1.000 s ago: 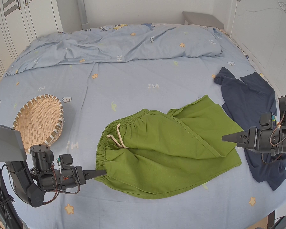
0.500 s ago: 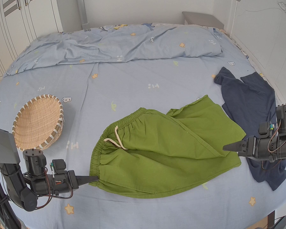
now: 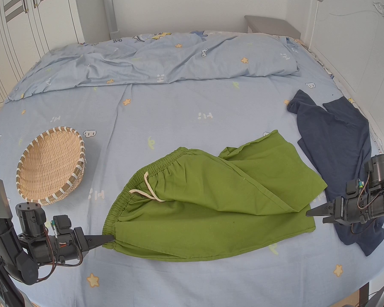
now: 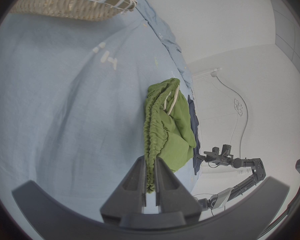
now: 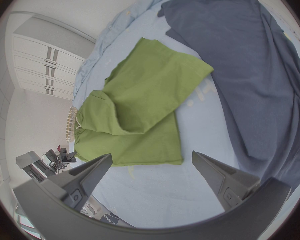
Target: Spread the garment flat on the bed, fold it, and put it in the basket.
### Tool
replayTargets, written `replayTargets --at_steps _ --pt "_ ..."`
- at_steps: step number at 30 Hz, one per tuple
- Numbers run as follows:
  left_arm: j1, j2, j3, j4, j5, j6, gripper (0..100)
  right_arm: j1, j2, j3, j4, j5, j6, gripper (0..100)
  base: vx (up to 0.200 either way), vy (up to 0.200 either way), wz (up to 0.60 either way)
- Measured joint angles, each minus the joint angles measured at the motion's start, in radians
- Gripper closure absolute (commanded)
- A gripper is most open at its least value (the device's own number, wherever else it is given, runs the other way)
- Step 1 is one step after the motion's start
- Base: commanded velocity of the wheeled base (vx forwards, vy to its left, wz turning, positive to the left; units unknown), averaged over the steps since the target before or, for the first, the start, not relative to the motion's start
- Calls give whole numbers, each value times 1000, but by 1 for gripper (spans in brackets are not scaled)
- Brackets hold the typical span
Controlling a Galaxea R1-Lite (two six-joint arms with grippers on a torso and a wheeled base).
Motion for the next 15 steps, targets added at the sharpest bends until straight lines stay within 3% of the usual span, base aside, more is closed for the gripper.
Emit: replayTargets --at_steps 5,11,15 --pt "14 -2 1 9 0 1 100 -11 61 14 -11 9 -12 0 0 0 0" --pt "17 -2 1 11 1 1 100 -10 123 17 -36 96 -24 0 0 0 0" --pt "17 -2 1 11 1 1 100 -11 154 13 -40 114 -22 0 0 0 0"
